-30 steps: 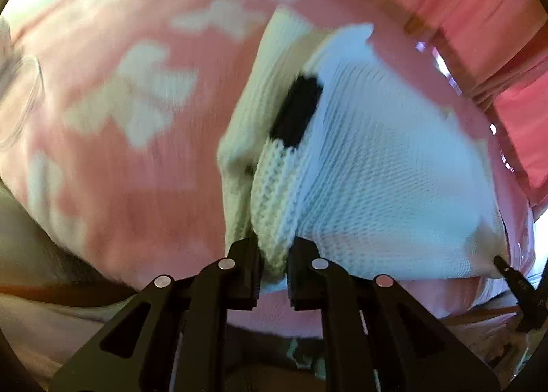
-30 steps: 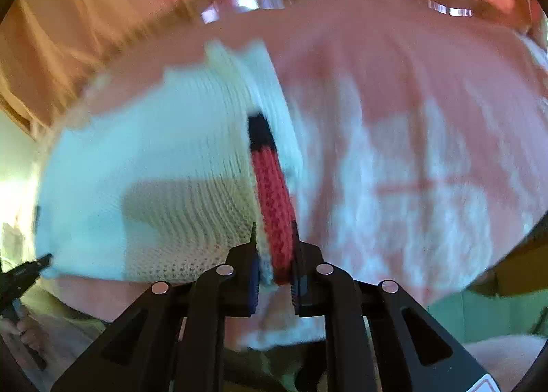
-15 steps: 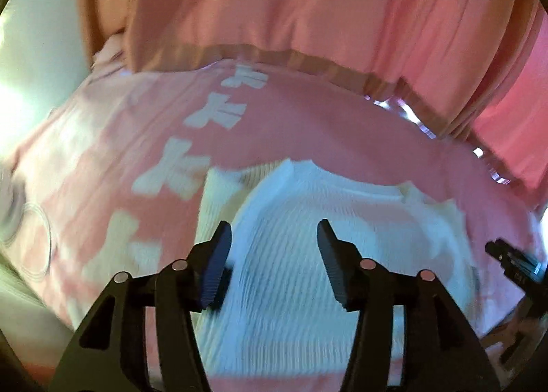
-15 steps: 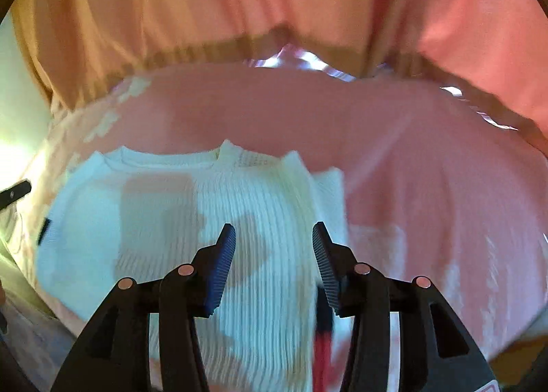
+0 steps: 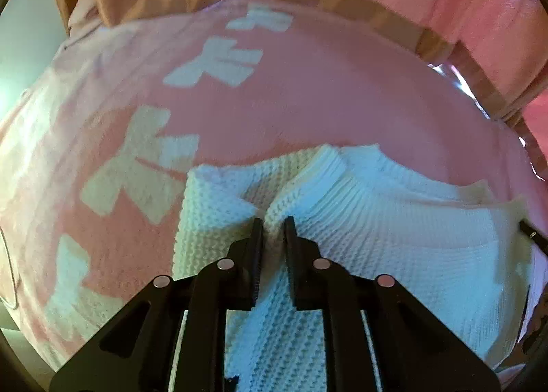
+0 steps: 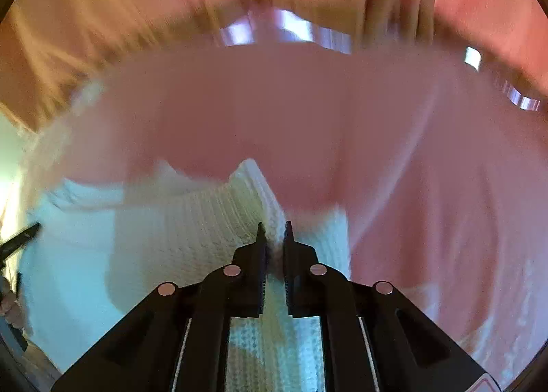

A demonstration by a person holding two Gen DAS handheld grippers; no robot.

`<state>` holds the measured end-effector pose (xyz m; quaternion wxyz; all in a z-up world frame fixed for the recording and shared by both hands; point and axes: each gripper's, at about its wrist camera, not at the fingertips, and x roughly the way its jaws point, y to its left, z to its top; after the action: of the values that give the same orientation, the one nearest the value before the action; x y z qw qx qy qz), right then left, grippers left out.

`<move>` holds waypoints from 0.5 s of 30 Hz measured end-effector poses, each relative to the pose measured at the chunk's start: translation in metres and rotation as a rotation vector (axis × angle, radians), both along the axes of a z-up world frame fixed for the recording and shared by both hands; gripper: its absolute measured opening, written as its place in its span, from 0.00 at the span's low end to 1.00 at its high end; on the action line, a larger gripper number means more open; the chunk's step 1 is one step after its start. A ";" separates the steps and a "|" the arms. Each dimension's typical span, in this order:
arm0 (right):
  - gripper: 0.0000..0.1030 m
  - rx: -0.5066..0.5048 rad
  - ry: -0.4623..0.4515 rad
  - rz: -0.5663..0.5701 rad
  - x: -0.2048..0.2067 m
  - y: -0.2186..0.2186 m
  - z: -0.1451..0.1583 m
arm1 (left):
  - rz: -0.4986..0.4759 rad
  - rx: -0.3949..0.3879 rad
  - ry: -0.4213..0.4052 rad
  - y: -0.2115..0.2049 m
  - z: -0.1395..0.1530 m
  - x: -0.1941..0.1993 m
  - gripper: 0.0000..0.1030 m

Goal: Fold small clothes

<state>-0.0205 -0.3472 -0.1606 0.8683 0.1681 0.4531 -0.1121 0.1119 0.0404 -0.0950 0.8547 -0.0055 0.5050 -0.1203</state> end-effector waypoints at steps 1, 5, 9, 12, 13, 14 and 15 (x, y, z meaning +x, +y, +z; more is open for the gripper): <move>0.06 -0.001 -0.021 -0.020 -0.001 0.000 -0.002 | -0.003 0.006 -0.007 -0.001 0.001 0.000 0.14; 0.24 -0.108 -0.139 -0.065 -0.023 0.028 0.047 | -0.017 -0.053 -0.031 0.004 0.024 -0.010 0.21; 0.23 -0.096 -0.294 0.122 -0.051 0.088 0.091 | 0.025 -0.146 -0.091 0.039 0.051 -0.039 0.43; 0.13 -0.030 -0.256 0.288 -0.044 0.133 0.081 | 0.057 -0.150 -0.093 0.062 0.051 -0.056 0.49; 0.03 -0.005 -0.227 0.327 -0.038 0.145 0.073 | 0.072 -0.159 -0.089 0.069 0.049 -0.060 0.49; 0.00 -0.002 -0.205 0.349 -0.031 0.153 0.067 | 0.093 -0.162 -0.079 0.076 0.044 -0.063 0.49; 0.00 -0.022 -0.175 0.377 -0.019 0.166 0.060 | 0.115 -0.166 -0.052 0.082 0.036 -0.066 0.49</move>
<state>-0.0395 -0.1811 -0.1011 0.9117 0.0799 0.3982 0.0621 0.0458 0.1225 -0.0591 0.8697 -0.1023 0.4695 -0.1124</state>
